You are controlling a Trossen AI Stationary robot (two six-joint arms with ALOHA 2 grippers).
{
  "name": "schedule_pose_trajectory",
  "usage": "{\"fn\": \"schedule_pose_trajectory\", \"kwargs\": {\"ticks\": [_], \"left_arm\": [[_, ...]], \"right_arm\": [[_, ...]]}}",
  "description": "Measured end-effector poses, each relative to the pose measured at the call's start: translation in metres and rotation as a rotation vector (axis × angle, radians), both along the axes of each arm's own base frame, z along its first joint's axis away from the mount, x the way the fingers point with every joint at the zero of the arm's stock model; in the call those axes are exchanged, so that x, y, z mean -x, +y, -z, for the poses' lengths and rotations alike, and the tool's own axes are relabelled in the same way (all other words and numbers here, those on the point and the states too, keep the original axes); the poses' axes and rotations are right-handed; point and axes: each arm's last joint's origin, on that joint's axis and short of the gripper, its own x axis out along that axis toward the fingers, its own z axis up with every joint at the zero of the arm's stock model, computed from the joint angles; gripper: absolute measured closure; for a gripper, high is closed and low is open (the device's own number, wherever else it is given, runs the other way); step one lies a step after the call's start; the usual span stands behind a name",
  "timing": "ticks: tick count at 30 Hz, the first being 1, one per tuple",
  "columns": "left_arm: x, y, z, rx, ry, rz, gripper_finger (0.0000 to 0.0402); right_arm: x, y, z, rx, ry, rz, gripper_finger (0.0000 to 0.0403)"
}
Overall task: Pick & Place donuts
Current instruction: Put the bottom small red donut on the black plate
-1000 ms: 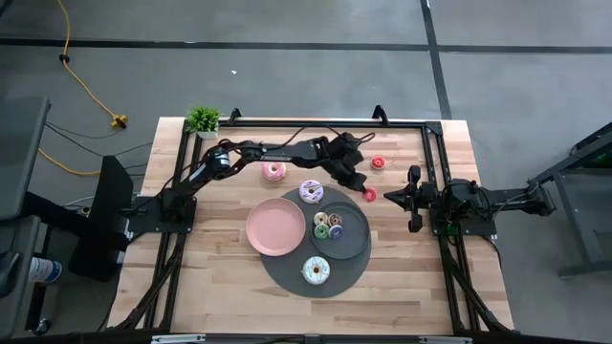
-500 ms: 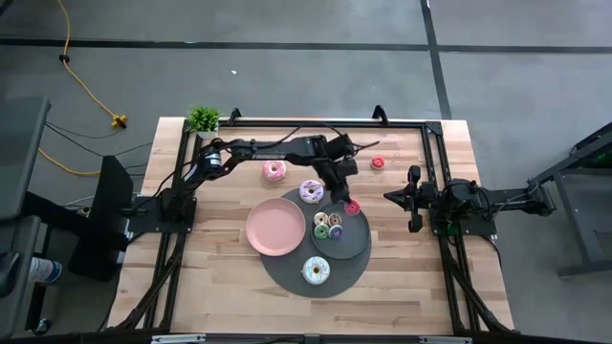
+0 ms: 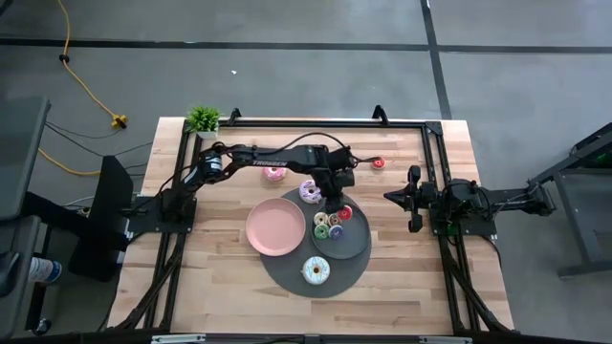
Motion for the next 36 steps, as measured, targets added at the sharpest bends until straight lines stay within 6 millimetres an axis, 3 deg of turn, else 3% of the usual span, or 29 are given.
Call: {"fn": "schedule_pose_trajectory", "kwargs": {"ticks": [12, 20, 36], "left_arm": [[-0.005, -0.005, 0.006, -0.050, -0.003, -0.025, 0.0399], [-0.008, -0.008, 0.021, -0.015, 0.035, -0.033, 0.0399], [-0.011, -0.009, 0.031, 0.043, 0.028, 0.005, 0.0384]], "right_arm": [[0.000, 0.000, 0.000, 0.000, 0.000, -0.001, 0.0402], [0.000, 0.000, 0.000, 0.000, 0.000, 0.000, 0.0402], [0.000, 0.000, 0.000, 0.000, 0.001, 0.000, 0.0402]]}}
